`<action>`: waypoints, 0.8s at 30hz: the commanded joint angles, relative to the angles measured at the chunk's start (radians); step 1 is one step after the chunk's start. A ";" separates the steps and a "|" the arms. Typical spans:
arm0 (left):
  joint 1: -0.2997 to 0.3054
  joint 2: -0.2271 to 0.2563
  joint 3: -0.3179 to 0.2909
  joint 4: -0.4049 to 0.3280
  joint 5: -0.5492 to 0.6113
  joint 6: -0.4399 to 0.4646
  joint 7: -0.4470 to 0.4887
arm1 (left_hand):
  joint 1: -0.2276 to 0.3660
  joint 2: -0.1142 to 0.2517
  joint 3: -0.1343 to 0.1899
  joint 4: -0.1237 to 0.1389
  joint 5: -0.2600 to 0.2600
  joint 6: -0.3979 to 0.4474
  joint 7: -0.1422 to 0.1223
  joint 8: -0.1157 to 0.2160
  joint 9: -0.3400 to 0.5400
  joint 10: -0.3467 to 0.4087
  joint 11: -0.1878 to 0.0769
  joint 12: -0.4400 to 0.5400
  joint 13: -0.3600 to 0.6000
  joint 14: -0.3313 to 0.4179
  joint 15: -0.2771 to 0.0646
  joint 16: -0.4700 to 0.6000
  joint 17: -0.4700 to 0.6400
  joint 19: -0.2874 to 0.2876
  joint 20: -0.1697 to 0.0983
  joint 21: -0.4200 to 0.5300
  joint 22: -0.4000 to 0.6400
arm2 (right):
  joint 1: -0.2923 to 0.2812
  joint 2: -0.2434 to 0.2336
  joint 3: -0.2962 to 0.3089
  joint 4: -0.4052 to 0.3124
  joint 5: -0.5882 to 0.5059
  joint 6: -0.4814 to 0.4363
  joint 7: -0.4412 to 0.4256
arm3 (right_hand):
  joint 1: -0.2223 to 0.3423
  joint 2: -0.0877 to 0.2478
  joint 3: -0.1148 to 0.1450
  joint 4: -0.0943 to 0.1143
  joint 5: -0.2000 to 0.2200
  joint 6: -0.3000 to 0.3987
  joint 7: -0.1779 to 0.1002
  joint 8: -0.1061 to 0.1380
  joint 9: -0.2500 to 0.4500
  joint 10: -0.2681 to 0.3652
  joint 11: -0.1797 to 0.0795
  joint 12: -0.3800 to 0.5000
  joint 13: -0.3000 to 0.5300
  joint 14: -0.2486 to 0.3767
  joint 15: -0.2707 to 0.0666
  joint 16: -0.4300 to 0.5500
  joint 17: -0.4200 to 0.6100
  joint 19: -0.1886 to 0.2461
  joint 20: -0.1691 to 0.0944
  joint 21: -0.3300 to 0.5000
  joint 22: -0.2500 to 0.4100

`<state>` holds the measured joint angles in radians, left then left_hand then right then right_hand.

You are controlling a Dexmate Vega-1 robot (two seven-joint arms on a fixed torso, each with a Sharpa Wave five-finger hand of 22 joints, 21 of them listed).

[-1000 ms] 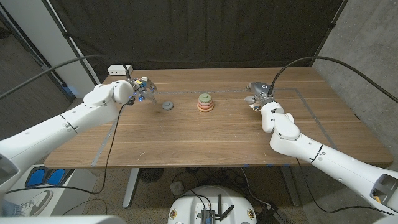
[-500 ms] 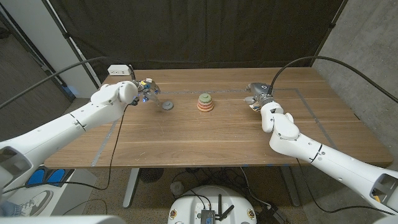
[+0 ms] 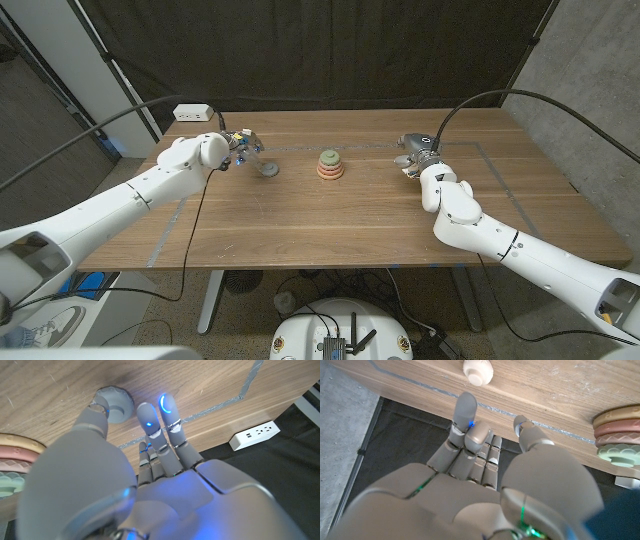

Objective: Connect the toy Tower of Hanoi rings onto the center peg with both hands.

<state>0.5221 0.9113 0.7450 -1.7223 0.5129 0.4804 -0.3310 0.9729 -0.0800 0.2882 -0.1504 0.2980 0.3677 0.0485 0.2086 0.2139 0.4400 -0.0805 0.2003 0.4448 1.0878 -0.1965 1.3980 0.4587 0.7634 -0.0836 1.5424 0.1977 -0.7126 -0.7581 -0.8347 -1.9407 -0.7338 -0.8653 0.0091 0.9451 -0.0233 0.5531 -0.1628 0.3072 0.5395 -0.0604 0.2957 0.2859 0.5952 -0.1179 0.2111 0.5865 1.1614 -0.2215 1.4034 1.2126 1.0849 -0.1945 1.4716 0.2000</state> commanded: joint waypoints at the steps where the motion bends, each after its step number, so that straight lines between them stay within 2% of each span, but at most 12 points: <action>1: -0.011 -0.033 0.020 0.046 0.013 -0.017 0.012 | 0.002 0.008 0.001 -0.003 -0.004 0.008 -0.003 0.005 0.000 0.013 0.002 0.005 0.002 0.010 -0.022 0.007 0.002 0.011 -0.125 0.005 0.004 | 0.007 -0.004 -0.004 -0.002 -0.001 -0.007 0.011 | -0.003 0.005 -0.002 0.002 0.005 0.008 0.000 0.006 0.004 0.014 0.001 -0.001 0.003 0.002 0.001 -0.003 0.004 -0.006 -0.027 0.000 0.000; 24: -0.025 -0.082 0.051 0.124 -0.002 -0.044 0.045 | 0.012 0.013 0.000 -0.007 -0.005 0.018 -0.009 0.008 -0.001 0.023 -0.002 0.007 -0.003 0.011 -0.022 0.010 -0.002 0.015 -0.125 0.005 0.004 | -0.006 -0.009 0.008 -0.011 0.018 -0.019 -0.005 | -0.007 0.007 -0.004 0.003 0.009 0.007 0.002 0.004 0.004 0.009 -0.001 -0.005 0.005 0.004 0.001 -0.001 0.007 -0.010 -0.027 -0.003 -0.003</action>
<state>0.5040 0.8506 0.7818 -1.6338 0.5225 0.4525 -0.3007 0.9781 -0.0747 0.2884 -0.1505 0.2980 0.3769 0.0392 0.2086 0.2140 0.4528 -0.0815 0.2003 0.4403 1.0878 -0.1966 1.4017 0.4541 0.7705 -0.0840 1.5418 0.1977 -0.7092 -0.7619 -0.8335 -1.9455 -0.7276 -0.8776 0.0143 0.9357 -0.0139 0.5531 -0.1628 0.3108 0.5395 -0.0604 0.2956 0.2857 0.6005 -0.1125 0.2069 0.5861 1.1615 -0.2215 1.4035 1.2154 1.0810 -0.1907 1.4716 0.1951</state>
